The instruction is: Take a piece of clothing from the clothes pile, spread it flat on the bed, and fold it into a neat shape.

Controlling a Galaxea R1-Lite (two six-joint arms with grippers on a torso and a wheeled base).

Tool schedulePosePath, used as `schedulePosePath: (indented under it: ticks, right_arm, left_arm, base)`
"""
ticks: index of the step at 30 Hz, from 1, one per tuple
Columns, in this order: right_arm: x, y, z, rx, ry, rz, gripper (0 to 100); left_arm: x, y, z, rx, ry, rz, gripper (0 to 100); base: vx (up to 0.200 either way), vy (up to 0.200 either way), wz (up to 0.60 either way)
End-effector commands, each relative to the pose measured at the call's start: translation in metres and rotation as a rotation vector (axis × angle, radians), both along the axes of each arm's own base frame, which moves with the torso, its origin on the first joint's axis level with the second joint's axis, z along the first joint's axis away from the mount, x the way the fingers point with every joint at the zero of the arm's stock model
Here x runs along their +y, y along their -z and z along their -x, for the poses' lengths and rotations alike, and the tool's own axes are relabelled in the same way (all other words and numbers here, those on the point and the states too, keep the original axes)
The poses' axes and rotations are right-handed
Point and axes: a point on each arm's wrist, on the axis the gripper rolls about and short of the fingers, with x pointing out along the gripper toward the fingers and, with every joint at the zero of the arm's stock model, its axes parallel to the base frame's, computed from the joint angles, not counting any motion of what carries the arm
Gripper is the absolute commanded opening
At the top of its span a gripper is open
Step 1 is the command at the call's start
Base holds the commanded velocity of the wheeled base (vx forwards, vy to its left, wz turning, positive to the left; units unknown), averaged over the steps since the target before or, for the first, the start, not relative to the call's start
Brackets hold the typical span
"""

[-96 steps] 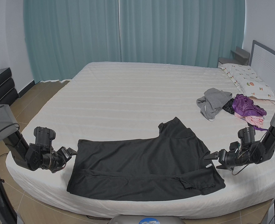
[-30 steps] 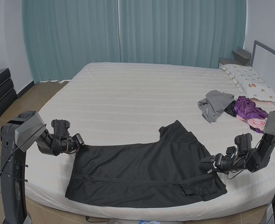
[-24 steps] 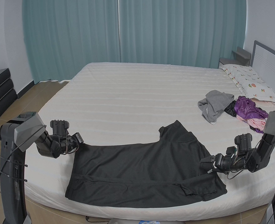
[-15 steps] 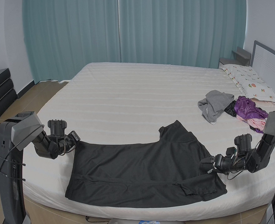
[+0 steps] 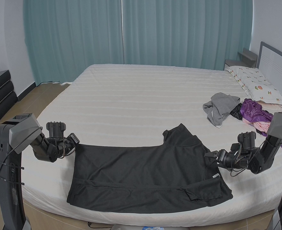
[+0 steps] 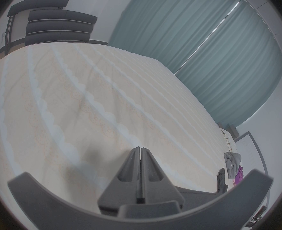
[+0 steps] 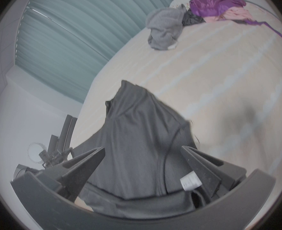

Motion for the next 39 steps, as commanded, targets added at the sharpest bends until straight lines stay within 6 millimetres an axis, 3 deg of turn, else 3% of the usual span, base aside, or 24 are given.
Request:
schedulePosePath:
  ticks: [1,8,19,23,26,32,39]
  right_arm:
    - [0.022,-0.009,-0.03,-0.075,0.026,0.031,100]
    - [0.044,0.002,-0.089,-0.138,0.087,0.108,100]
    - [0.065,0.019,-0.148,-0.082,0.064,0.124,100]
    - [0.066,0.03,-0.154,-0.085,0.087,0.151,100]
    - [0.064,0.026,-0.163,-0.123,0.107,0.151,100]
    - [0.065,0.036,-0.179,-0.164,0.146,0.169,100]
    - [0.065,0.036,-0.187,-0.184,0.152,0.165,100]
  left_arm:
    - [-0.002,0.001,0.001,0.006,0.007,0.004,0]
    - [-0.002,0.002,0.003,0.014,0.005,0.003,0]
    - [-0.003,0.004,0.004,0.02,0.007,0.0,0]
    - [-0.003,0.004,0.004,0.02,0.008,0.001,0]
    - [-0.003,0.004,0.004,0.02,0.008,-0.001,0]
    - [-0.003,0.004,0.004,0.02,0.012,0.001,0]
    - [-0.003,0.004,0.004,0.021,0.012,0.001,0]
  base:
    - [0.0,0.0,0.0]
    - [0.0,0.0,0.0]
    - [0.0,0.0,0.0]
    - [0.0,0.0,0.0]
    - [0.0,0.0,0.0]
    - [0.0,0.0,0.0]
    - [0.0,0.0,0.0]
